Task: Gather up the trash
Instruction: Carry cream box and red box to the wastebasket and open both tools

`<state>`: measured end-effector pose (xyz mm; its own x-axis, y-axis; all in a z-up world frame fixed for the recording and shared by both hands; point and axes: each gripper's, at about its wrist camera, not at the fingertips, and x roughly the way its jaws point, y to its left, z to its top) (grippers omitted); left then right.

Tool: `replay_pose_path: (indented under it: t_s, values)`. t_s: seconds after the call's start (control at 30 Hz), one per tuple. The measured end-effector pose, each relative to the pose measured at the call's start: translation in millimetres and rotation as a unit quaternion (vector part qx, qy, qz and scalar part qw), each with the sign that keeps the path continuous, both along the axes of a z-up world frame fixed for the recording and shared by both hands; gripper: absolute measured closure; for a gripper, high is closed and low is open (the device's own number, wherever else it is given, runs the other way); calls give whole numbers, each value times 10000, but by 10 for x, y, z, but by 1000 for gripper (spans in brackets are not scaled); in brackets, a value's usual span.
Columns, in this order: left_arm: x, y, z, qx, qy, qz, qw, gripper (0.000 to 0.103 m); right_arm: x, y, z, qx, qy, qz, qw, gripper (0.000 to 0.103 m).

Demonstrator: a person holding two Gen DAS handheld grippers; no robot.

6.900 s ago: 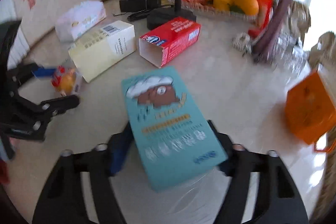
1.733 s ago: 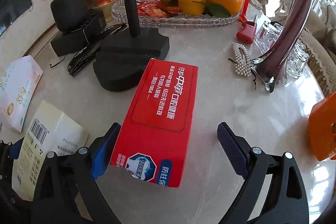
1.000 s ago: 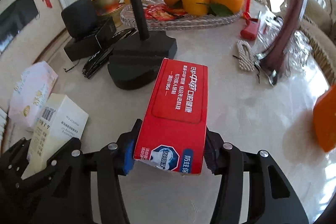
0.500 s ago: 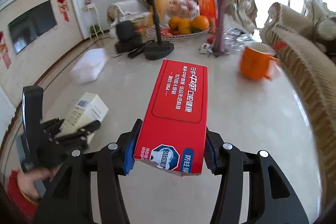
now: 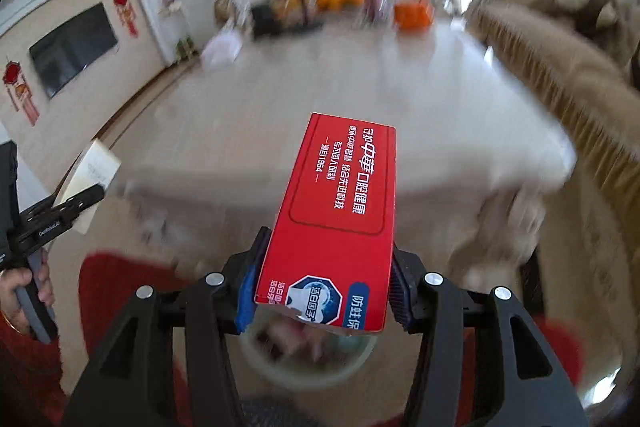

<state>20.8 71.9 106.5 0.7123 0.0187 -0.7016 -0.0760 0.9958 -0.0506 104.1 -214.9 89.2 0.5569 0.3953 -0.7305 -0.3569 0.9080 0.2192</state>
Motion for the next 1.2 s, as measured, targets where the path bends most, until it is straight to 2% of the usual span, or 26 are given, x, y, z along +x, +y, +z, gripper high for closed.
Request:
replay_pose_path:
  t_s: [0.1,0.23,0.3,0.37,0.43,0.6,0.67,0.77,0.8,0.87,0.9,1.03,1.2]
  values:
    - [-105,-262,-538,-306,477,-295,9980,57,-107,106,-533,44,636,77,9979,53]
    - [90,-555,-1293,-437,960,-423,9935,56,17,300,-1260,-136,1335,134,9909,53]
    - [268,-761,-1698,-202,1229,-561,9906,56,115,387,-1540,-323,1557,146,9872,53]
    - [395,-910,-1937,-31,1387,-704,9878,56,263,482,-1791,-494,1733,108,9836,53]
    - [420,-1046,-2129,3,1533,-892,9841,56,201,462,-1935,-529,1806,114,9821,53]
    - [470,-1099,-2305,70,1774,-969,9793,55,170,454,-2097,-726,1837,147,9802,52]
    - [484,-1123,-2332,179,1792,-989,9787,43,184,456,-2110,-719,1811,111,9808,52]
    - [522,-1196,-2379,229,1815,-1077,9772,36,197,461,-2090,-678,1744,110,9823,51]
    - [532,-1212,-2405,212,1857,-1128,9759,36,226,469,-2084,-671,1708,135,9829,49]
    - [581,-1247,-2441,106,1986,-1244,9721,36,256,518,-2064,-763,1628,146,9836,27]
    - [594,-1243,-2483,-40,2105,-1302,9689,36,265,511,-2084,-787,1585,127,9841,24]
    - [584,-1187,-2547,-251,2246,-1203,9667,36,229,502,-2072,-912,1562,53,9835,20]
    - [545,-1133,-2424,-146,2118,-1016,9719,36,133,408,-2020,-804,1694,-130,9822,20]
